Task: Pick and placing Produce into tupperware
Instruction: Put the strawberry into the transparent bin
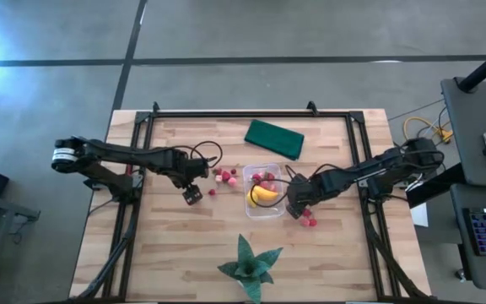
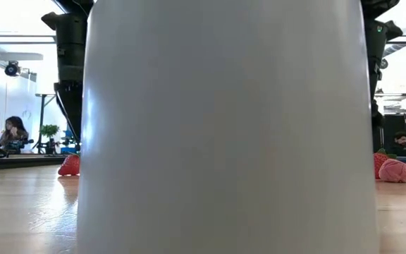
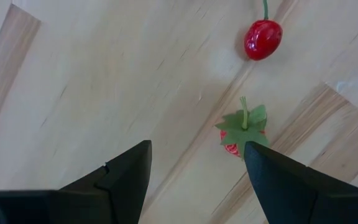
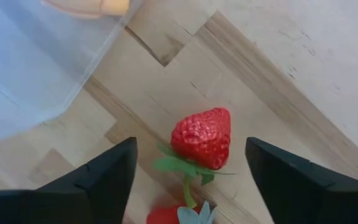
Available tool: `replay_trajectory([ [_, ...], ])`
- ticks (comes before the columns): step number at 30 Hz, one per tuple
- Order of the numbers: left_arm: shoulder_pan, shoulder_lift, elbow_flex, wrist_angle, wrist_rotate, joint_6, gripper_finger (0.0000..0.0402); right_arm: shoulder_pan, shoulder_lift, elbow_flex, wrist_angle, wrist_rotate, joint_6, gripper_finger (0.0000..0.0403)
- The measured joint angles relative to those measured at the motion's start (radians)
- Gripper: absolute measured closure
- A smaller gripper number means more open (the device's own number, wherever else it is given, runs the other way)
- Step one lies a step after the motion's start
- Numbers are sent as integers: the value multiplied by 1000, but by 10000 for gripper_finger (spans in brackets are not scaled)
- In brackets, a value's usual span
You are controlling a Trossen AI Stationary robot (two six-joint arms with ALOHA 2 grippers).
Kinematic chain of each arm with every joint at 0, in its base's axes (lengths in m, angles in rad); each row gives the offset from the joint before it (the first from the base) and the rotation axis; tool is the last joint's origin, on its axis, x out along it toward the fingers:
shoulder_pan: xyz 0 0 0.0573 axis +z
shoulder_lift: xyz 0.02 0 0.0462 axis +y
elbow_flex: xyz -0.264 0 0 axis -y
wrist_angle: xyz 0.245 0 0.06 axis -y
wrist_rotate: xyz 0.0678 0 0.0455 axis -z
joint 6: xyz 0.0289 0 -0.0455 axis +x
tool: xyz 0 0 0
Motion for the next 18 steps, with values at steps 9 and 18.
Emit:
replay_trajectory([
  [9, 0, 0, 0, 12, 0, 6, 159, 0, -1, 0, 0, 8, 37, 173],
  [18, 0, 0, 0, 12, 0, 6, 159, -1, 47, 0, 3, 25, 63, 189],
])
